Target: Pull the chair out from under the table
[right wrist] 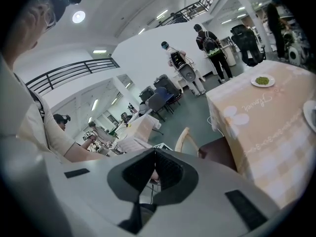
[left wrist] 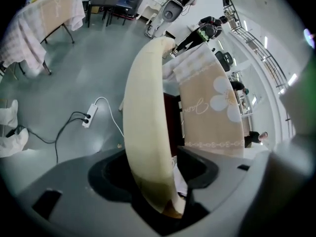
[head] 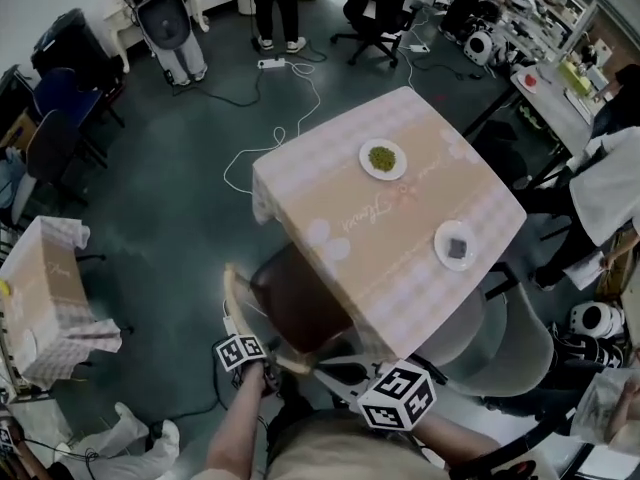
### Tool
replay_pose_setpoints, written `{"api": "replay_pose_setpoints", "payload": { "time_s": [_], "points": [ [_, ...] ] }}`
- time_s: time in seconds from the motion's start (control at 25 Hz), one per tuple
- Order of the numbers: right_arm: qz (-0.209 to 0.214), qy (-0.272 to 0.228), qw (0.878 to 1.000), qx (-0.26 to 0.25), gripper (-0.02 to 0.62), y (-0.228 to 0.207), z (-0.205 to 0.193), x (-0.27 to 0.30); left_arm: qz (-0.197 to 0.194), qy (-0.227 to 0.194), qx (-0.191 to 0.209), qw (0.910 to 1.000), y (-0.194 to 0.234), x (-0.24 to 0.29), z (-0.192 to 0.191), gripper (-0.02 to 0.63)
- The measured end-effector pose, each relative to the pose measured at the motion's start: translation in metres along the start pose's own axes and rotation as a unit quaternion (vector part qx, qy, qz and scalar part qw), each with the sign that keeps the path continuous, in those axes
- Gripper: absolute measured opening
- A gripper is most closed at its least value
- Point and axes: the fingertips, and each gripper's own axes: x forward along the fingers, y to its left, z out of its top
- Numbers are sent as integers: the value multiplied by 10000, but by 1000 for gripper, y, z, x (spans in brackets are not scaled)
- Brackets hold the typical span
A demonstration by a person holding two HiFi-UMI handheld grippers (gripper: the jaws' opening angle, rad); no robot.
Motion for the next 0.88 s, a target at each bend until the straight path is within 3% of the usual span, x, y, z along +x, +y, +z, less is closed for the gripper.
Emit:
{"api": "replay_pose_setpoints", "payload": {
  "time_s": [0.56, 0.88],
  "points": [
    [-348, 179, 9992, -89, 9, -11, -9, -4, -358, 12, -488, 9982, -5, 25, 6, 262],
    [-377, 243, 9990, -74, 9, -13, -17, -5, -625, -126, -509, 9967, -11, 26, 7, 264]
  ]
}}
